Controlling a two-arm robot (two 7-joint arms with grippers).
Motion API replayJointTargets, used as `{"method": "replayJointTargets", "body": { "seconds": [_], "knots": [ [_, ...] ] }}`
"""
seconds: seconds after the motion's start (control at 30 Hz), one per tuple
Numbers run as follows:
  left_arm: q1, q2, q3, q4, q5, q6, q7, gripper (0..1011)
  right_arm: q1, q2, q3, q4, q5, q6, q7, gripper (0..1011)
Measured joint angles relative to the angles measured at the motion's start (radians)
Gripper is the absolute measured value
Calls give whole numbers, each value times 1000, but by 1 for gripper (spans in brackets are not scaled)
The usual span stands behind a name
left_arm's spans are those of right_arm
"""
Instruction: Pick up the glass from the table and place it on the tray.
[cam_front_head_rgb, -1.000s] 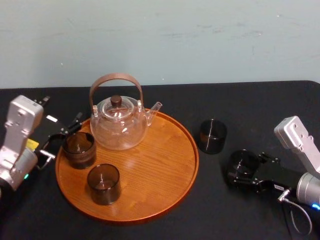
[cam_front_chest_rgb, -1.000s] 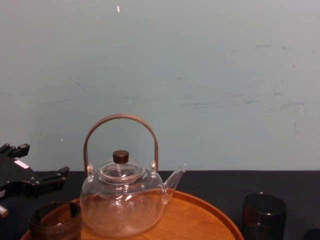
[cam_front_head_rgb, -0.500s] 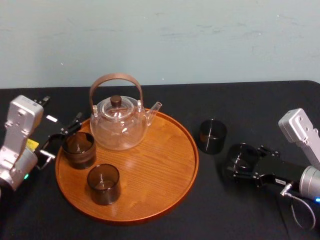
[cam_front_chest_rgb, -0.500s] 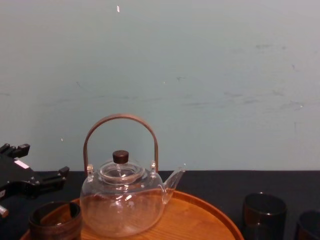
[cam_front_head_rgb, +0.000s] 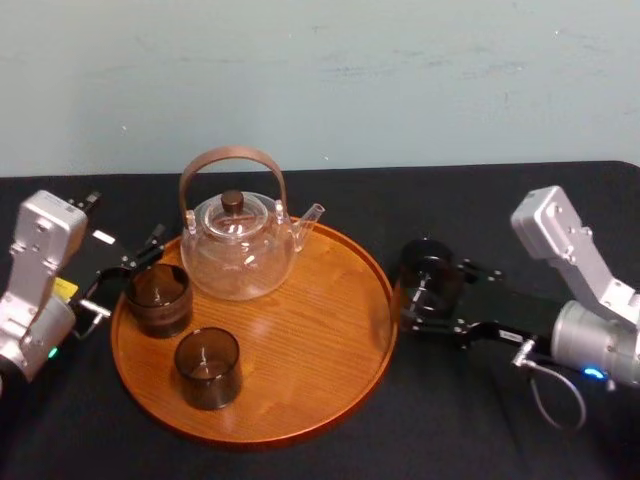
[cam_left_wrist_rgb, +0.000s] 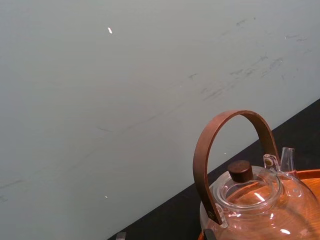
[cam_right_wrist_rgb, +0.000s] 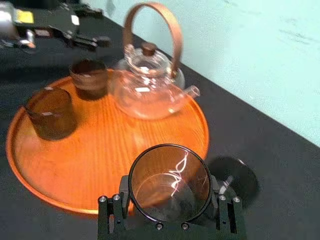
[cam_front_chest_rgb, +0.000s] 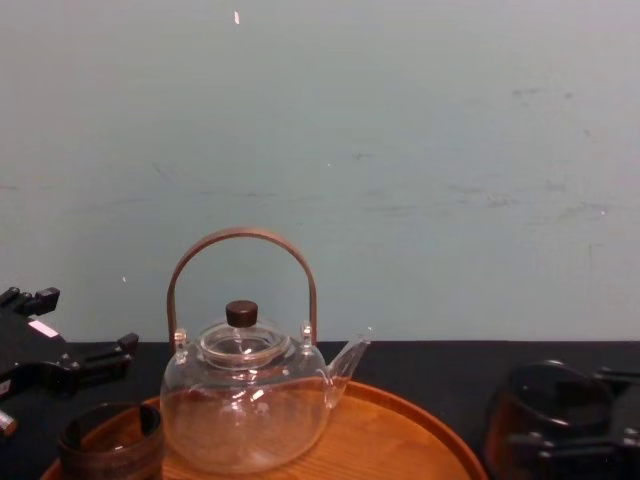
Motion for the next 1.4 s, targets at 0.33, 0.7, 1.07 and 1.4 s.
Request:
{"method": "replayJointTargets", "body": {
  "seconds": [0.33,0.7,1.07,1.4],
  "knots": [
    [0,0,0,0,0,0,0,1001,60,-43,-81,22,-5,-28,35,908],
    [0,0,0,0,0,0,0,1001,104,-65,-158,52,-18,-47,72,908],
    [0,0,0,0,0,0,0,1002,151,-101,-226,127,-41,-80,104,908],
    [0,0,0,0,0,0,0,1001,178,-126,-259,194,-56,-104,120,908]
  ]
}}
